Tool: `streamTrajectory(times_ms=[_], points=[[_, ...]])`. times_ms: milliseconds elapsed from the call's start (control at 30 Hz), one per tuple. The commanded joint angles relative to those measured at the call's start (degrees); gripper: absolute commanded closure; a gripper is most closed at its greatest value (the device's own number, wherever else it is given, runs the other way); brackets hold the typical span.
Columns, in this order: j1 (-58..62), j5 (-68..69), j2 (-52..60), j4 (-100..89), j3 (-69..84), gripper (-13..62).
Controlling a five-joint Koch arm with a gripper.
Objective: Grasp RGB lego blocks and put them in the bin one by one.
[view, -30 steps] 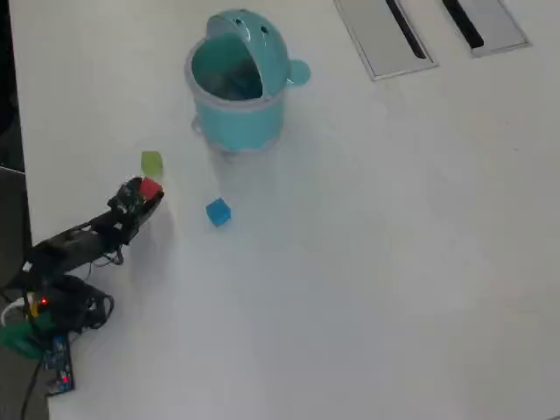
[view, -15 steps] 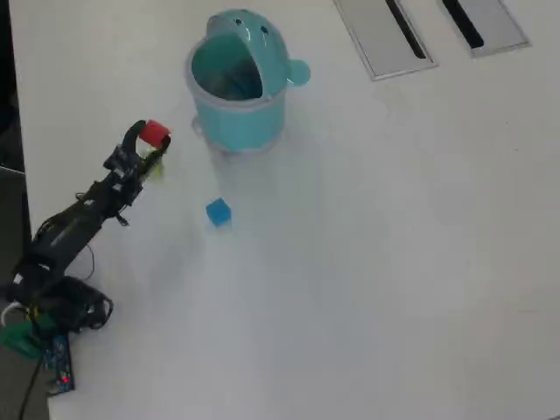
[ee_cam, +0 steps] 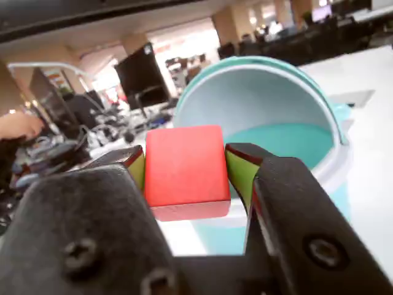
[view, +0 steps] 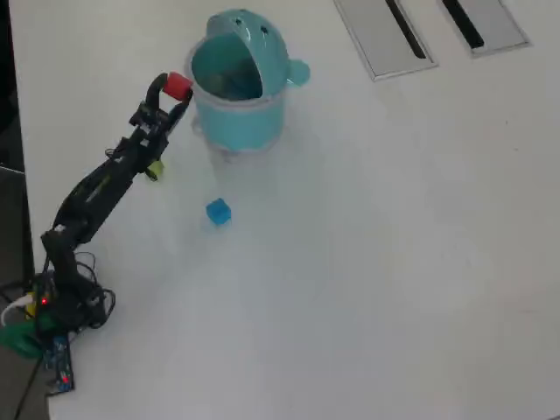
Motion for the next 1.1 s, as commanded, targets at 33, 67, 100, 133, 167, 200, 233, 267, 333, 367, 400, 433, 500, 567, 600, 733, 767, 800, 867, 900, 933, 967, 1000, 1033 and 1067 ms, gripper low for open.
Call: streamTrajectory(times_ms=[33,67,100,133,167,200,233,267,333,367,400,433,500,567,600,733,767,800,867,900,933,967,1000,1033,1067], points=[[-1.23,0.79,-2.29,0.0,-11.51,37.8],[-1.32,0.79,-3.87,0.09,-13.71,37.9],[-1.41,0.79,-6.15,0.7,-16.52,38.9],[-1.58,0.79,-7.56,0.88,-18.46,39.4],[-1.49,0.79,-10.46,1.58,-22.5,39.4],[-1.49,0.62,-13.18,2.29,-25.93,39.4],[-1.49,0.26,-15.73,3.25,-29.27,39.4],[-1.23,0.09,-21.01,5.54,-37.09,39.4],[-0.7,-0.18,-26.63,8.88,-45.53,39.3],[-0.35,-0.97,-32.26,12.74,-54.58,39.3],[-0.35,-1.05,-36.04,15.29,-61.35,39.3],[-0.26,-1.58,-40.17,18.46,-68.47,39.3],[0.0,-2.46,-44.38,20.39,-73.83,39.2],[0.44,-3.16,-45.88,20.3,-74.88,38.8],[0.53,-4.83,-45.97,20.3,-74.97,38.8],[0.97,-6.5,-45.97,20.39,-74.88,34.2],[1.23,-9.49,-45.97,21.8,-74.97,26.7],[1.23,-10.81,-45.97,22.94,-74.97,24.1],[1.14,-12.04,-45.97,23.12,-74.97,22.2],[1.14,-12.22,-45.79,23.47,-74.97,22.2],[1.14,-13.27,-45.44,23.91,-74.97,20.8],[1.14,-14.24,-45.09,24.79,-74.97,19.8],[1.14,-16.0,-44.82,25.22,-75.06,17.8],[1.14,-17.14,-44.56,26.28,-75.23,16.6],[1.14,-17.23,-44.65,28.3,-76.73,16.3]])
